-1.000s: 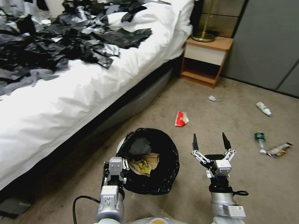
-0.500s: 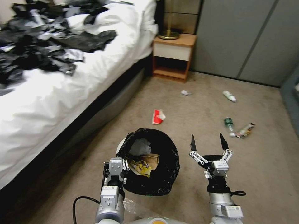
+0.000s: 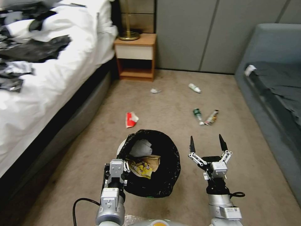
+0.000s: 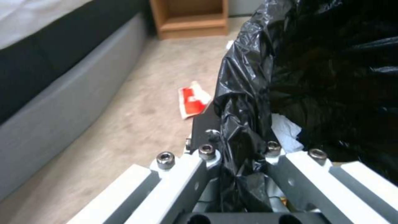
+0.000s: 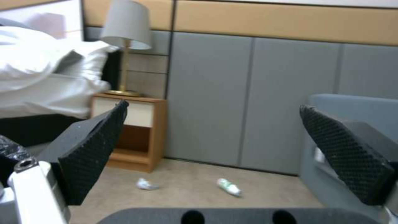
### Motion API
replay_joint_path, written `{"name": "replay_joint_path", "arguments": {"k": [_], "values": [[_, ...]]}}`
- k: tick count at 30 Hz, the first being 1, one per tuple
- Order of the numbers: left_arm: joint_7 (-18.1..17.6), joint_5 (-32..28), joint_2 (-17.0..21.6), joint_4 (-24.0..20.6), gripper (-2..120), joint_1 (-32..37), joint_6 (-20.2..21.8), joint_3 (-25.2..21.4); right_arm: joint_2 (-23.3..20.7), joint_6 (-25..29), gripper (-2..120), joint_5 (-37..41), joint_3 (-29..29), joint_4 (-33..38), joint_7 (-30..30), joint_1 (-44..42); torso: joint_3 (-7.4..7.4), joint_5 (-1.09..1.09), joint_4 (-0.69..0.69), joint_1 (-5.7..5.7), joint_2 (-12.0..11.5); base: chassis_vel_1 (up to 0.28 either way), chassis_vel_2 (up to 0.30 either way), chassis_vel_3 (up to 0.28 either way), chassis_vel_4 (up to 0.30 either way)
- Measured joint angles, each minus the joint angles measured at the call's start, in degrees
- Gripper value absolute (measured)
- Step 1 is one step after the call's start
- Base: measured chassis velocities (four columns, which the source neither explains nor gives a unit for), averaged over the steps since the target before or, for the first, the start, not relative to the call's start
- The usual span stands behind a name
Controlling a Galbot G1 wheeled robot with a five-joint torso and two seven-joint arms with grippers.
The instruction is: Pick up the trash bin, then pick up the garbage from the floor and place it into the trash bin.
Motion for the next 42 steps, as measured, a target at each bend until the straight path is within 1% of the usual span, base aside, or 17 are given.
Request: {"name": "replay_joint_path", "arguments": {"k": [3,6,10,27,34,39,42], "values": [[0.3,-0.2,0.0,0.0,2,0.0,-0.5,0.0,-0.1,-0.1,100,-0.1,0.0,0.1,-0.2,-0.1,0.0,0.0,-0.02,0.0,0.0,-0.1,-0.115,-0.085,-0.091],[0.3,-0.2,0.0,0.0,2,-0.1,-0.8,0.0,-0.2,-0.1,100,-0.1,0.0,0.2,-0.3,-0.1,0.0,0.01,0.0,0.0,0.0,-0.069,-0.074,-0.074,-0.044],[0.3,-0.3,0.0,-0.1,2,-0.1,-0.9,0.0,-0.3,-0.2,100,0.1,0.1,0.6,-0.6,-0.1,0.0,0.0,0.02,0.0,0.0,0.0,0.0,0.0,0.0],[0.5,-0.5,0.2,-0.3,2,0.0,-1.0,0.0,-0.2,0.4,100,1.8,0.3,0.7,-2.2,-0.5,0.0,0.01,0.0,0.0,0.0,-0.002,0.004,0.002,-0.001],[0.5,-0.5,0.2,-0.4,2,0.0,-1.1,-0.1,-0.1,0.5,100,1.9,0.5,0.4,-2.4,-0.3,0.0,0.0,0.01,-0.01,0.0,-0.094,0.093,0.097,-0.096],[0.5,-0.5,0.2,-0.4,2,0.0,-1.1,-0.2,-0.2,0.6,100,1.9,0.6,0.0,-2.5,-0.3,0.0,0.0,0.0,0.0,0.0,-0.185,0.215,0.201,-0.21],[0.5,-0.4,0.1,-0.4,2,0.0,-1.1,-0.2,-0.2,0.6,100,1.9,0.7,0.0,-2.5,-0.3,0.01,0.0,0.02,0.0,0.0,-0.238,0.249,0.252,-0.24]]}}
